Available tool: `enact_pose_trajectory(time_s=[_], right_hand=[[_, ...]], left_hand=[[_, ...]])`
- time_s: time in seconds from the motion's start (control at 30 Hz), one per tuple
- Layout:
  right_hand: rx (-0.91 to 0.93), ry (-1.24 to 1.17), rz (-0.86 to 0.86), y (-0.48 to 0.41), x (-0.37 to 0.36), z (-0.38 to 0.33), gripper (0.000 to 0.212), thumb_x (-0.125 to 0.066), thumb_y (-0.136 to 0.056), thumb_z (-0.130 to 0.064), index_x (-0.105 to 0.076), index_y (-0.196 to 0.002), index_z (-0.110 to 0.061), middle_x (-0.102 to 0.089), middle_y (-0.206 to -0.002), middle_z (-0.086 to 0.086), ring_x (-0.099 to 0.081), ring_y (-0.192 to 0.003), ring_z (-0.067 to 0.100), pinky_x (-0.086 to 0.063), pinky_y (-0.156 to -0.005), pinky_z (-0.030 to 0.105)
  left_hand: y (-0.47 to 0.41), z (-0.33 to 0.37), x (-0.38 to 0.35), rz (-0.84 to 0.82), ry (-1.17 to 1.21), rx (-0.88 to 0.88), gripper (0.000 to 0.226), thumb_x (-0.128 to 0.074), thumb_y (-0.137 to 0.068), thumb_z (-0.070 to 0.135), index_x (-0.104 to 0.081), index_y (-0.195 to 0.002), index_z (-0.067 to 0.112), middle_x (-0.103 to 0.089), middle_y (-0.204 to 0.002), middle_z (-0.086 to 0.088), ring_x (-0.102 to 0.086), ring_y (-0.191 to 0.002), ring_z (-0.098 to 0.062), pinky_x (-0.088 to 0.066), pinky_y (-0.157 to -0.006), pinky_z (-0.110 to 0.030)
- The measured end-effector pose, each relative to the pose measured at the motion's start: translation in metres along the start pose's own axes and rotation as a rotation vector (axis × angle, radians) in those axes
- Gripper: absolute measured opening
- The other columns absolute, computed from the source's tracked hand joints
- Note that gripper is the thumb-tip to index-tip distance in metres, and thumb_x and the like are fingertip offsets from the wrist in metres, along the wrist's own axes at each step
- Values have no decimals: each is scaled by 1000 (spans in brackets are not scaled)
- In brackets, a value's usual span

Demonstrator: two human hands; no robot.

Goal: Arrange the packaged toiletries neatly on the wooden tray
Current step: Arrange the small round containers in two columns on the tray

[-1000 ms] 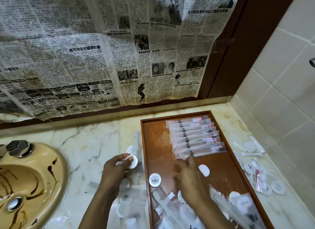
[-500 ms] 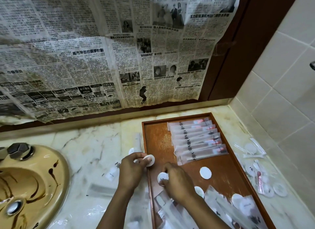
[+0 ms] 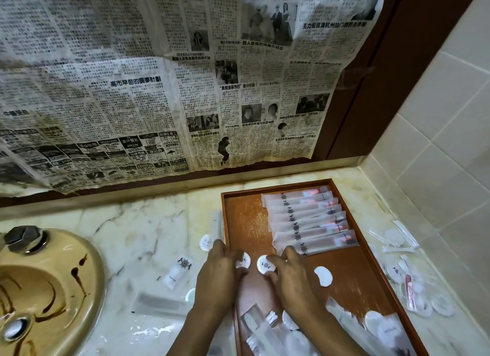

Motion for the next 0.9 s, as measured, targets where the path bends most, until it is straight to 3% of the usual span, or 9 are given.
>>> enact_pose_trajectory(time_s=[0.1, 0.17, 0.23, 0.3, 0.37, 0.4, 0.5, 0.6, 0.9], right_hand=[[12, 194, -139, 20, -3, -3, 32, -72, -83, -42, -67, -115, -38, -60, -98, -2, -66, -86, 21, -53, -61, 37], [1, 271, -234, 28, -5, -5, 40, -75, -78, -34, -68, -117, -39, -63, -87, -3, -66, -74, 19, -52, -51, 35], [62, 251, -224, 25, -3, -15, 54, -53, -92, -17, -49, -142, -37, -65, -101, 2, -68, -87, 25, -49, -61, 34], [68, 259, -254, 16, 0, -20, 60, -35, -97, -10, -29, -153, -31, -65, -113, 6, -66, -100, 29, -40, -68, 34], [62, 295, -273, 4, 6, -27, 58, -34, -97, -8, -32, -152, -25, -67, -115, 8, -66, -105, 30, -39, -71, 34], [59, 288, -273, -2, 11, -33, 54, -33, -98, -10, -36, -150, -22, -66, -118, 8, -65, -108, 31, -42, -74, 34], [9, 315, -328, -27, 17, -40, 45, -33, -100, -15, -45, -143, -18, -63, -130, 8, -61, -119, 30, -47, -91, 37], [-11, 396, -415, -55, 19, -45, 44, -36, -99, -17, -49, -141, -18, -58, -138, 8, -56, -127, 29, -45, -97, 38], [-26, 569, -516, -117, 18, -54, 41, -43, -100, -19, -54, -139, -18, -53, -145, 3, -52, -132, 26, -47, -97, 41]], left_hand=[[16, 10, -9, -49, -238, -86, 18, -60, -93, 33, -58, -110, 28, -47, -103, 2, -58, -89, -27, -42, -64, -31], [23, 18, -14, -90, -339, -136, 25, -64, -87, 29, -59, -111, 28, -44, -95, -1, -57, -78, -26, -39, -55, -36], [22, 23, -17, -101, -389, -169, 33, -55, -93, 25, -52, -125, 31, -45, -103, -3, -57, -85, -27, -36, -58, -36], [13, 20, -13, -73, -431, -142, 40, -52, -93, 21, -51, -131, 32, -48, -106, -5, -59, -83, -27, -33, -57, -35], [1, 21, -9, -80, -453, -119, 42, -66, -83, 21, -63, -123, 32, -49, -95, -4, -58, -68, -25, -29, -49, -32], [-5, 22, -6, -52, -454, -121, 42, -64, -86, 22, -62, -126, 34, -49, -98, -5, -59, -71, -26, -31, -50, -32], [-23, 17, 0, -69, -475, -62, 47, -36, -103, 24, -38, -147, 40, -43, -121, -6, -58, -101, -30, -39, -67, -34], [-44, 13, 5, -42, -459, -19, 49, -33, -103, 23, -34, -149, 42, -42, -125, -7, -55, -107, -30, -46, -78, -36], [-92, 1, 4, -97, -447, 43, 48, -33, -103, 25, -38, -147, 41, -41, -126, -8, -54, -109, -31, -49, -84, -40]])
Point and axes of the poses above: each hand's wrist, its own y-axis away from the middle knuckle, its own x-axis out of the back of the hand, z = x × y, the point moved 10 cm from there along -y, towards the middle knuckle
